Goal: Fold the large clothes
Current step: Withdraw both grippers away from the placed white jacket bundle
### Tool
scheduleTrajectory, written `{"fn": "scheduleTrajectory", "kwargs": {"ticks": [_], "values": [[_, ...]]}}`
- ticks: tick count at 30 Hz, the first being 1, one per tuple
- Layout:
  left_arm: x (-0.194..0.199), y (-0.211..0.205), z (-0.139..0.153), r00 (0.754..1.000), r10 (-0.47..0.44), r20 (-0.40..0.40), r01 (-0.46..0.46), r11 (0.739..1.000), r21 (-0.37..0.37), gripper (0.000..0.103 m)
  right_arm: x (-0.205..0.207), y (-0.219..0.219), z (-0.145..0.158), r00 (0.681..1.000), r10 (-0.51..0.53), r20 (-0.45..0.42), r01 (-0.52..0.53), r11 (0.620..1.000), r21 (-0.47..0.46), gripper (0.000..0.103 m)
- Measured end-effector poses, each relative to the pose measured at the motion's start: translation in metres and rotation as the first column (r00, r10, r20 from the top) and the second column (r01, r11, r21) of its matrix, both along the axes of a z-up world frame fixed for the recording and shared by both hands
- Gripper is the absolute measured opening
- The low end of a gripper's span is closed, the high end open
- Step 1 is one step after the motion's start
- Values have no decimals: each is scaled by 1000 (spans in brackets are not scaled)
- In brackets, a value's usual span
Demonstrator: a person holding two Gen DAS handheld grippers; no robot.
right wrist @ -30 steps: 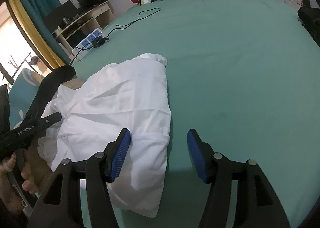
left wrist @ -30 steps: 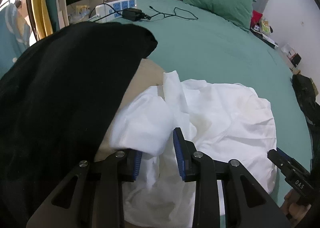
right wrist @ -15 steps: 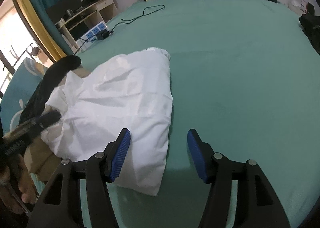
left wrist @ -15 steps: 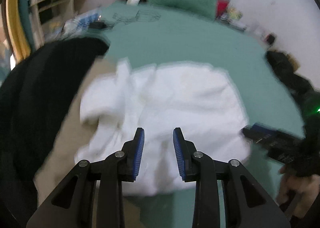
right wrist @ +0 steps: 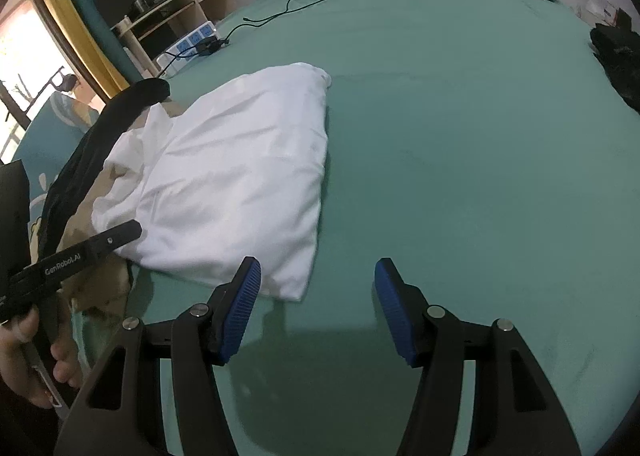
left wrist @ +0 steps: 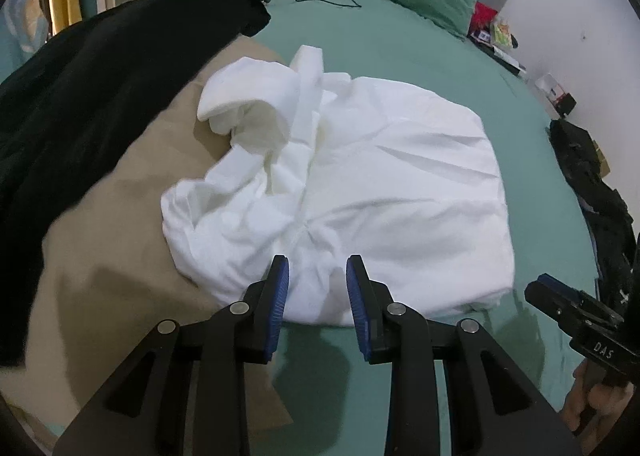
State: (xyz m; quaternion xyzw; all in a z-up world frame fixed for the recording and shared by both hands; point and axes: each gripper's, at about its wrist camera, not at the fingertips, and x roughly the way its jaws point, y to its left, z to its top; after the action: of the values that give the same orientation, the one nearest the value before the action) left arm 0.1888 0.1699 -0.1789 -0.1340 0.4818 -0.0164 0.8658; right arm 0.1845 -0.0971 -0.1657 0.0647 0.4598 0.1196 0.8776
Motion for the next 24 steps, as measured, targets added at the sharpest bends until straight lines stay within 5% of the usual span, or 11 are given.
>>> {"fn": "scheduleTrajectory", "kwargs": {"ticks": [24], "values": [[-91, -85, 9, 998, -63, 17, 64, 997, -49, 32, -108, -96, 9, 992, -125, -11, 126, 992, 16, 59]]}}
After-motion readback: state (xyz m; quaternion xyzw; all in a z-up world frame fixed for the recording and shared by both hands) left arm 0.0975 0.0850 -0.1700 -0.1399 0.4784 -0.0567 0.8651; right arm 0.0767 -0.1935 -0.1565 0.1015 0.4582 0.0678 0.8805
